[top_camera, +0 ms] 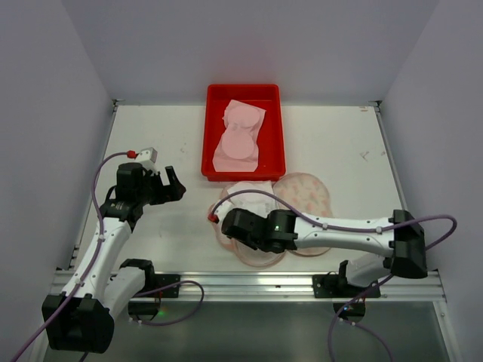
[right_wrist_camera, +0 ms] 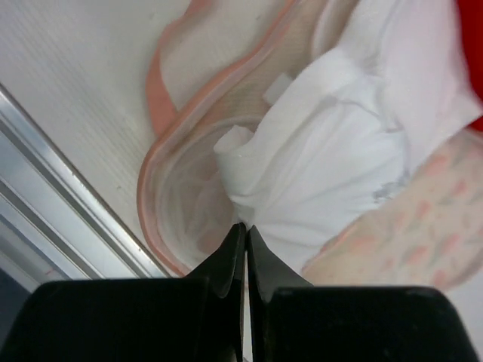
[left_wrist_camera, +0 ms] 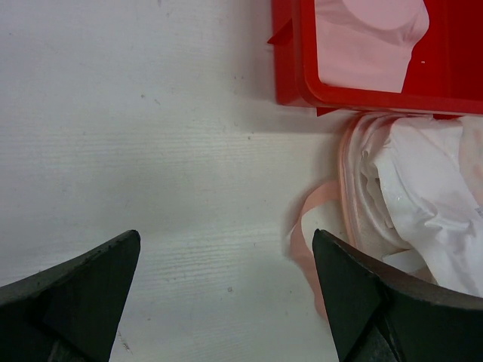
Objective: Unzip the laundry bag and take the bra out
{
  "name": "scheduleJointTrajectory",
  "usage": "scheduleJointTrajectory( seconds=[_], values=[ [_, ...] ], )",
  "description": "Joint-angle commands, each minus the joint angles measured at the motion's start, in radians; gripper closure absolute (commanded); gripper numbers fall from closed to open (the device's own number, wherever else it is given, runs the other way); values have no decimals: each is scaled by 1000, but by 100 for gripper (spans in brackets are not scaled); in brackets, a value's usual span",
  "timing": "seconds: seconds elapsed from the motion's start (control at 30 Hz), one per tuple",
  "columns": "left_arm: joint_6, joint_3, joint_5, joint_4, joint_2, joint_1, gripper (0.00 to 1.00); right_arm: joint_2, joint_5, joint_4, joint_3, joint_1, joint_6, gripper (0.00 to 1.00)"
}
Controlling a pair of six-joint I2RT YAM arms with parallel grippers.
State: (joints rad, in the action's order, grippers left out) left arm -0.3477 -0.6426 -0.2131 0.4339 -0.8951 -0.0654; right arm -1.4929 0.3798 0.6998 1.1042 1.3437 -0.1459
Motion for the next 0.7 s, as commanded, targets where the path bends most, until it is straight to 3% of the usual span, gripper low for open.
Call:
scheduleJointTrajectory(
  seconds=[0.0, 0.17, 0.3, 0.43, 0.53, 0.67],
  values=[
    [7, 8, -16, -17, 10, 9, 0, 121, 169, 131, 130, 3, 6, 100],
    [9, 6, -17, -17, 10, 9, 0, 227, 287, 132, 255, 0, 113, 100],
    [9, 8, -19, -17, 10, 9, 0, 292, 346, 21, 324, -52, 293, 100],
    [9, 6, -20, -18, 10, 9, 0, 309, 295, -132, 411, -178, 530, 100],
    [9, 8, -20, -17, 9, 9, 0, 295, 243, -355, 473, -280, 718, 100],
    [9, 6, -20, -17, 2, 9, 0, 209, 165, -505, 645, -412, 902, 100]
  ],
)
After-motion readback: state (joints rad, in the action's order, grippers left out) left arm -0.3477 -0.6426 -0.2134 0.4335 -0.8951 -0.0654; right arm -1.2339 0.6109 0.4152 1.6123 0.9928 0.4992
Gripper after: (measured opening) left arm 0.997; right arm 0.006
